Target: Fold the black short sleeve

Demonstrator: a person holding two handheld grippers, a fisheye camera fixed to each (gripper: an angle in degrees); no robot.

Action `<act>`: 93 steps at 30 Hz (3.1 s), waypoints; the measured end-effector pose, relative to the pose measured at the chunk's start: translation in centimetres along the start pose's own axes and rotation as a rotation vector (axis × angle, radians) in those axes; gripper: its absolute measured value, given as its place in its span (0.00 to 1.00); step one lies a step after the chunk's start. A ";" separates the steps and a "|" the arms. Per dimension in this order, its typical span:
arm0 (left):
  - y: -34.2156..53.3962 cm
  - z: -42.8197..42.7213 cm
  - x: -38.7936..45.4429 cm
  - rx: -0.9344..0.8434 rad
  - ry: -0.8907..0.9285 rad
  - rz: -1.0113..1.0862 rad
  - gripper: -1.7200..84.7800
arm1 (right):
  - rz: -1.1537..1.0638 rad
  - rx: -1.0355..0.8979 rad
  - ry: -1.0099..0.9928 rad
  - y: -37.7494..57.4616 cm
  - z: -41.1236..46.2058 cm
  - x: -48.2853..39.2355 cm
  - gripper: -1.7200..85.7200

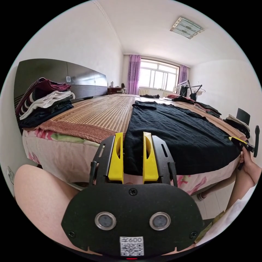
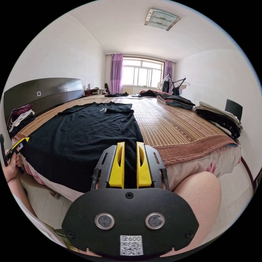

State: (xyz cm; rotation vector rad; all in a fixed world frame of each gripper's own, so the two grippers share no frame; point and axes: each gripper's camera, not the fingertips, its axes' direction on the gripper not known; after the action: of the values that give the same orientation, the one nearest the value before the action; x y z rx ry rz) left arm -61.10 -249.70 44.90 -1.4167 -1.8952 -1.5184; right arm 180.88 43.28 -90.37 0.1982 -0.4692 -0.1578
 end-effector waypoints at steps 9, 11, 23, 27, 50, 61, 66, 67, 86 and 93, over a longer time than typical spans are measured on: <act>-0.3 -0.4 0.4 0.000 0.000 0.001 0.14 | 0.001 0.003 -0.001 -0.6 -0.5 0.0 0.08; -0.3 -0.5 0.4 0.000 -0.001 0.002 0.14 | 0.002 0.004 0.000 -0.8 -0.6 0.1 0.08; -0.5 -0.8 0.5 0.003 -0.002 0.003 0.14 | 0.003 0.009 0.001 -1.5 -1.0 0.4 0.08; -0.6 -0.8 0.4 0.003 -0.002 0.003 0.14 | 0.005 0.007 0.001 -1.8 -1.0 0.5 0.08; -0.5 0.2 -1.1 0.008 -0.003 0.003 0.14 | 0.005 0.014 0.002 -2.3 -0.4 2.6 0.08; -0.1 1.2 -2.1 0.010 -0.004 0.004 0.14 | 0.004 0.018 0.003 -1.9 0.5 3.7 0.08; 0.2 1.7 -2.5 0.014 -0.004 0.004 0.14 | 0.003 0.019 0.003 -1.6 1.0 4.2 0.08; 0.3 1.8 -2.6 0.014 -0.004 0.004 0.14 | 0.003 0.019 0.004 -1.5 1.2 4.3 0.08; 2.2 4.1 -3.4 0.019 -0.004 0.005 0.14 | 0.003 0.023 0.008 0.7 3.9 5.0 0.08; 3.1 4.8 -3.2 0.018 -0.004 0.005 0.14 | 0.003 0.023 0.008 1.7 4.9 4.6 0.08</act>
State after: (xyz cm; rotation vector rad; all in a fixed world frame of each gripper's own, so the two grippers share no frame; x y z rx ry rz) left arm -55.56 -247.22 42.41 -1.4167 -1.9020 -1.4931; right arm 182.82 43.27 -83.71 0.2205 -0.4634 -0.1489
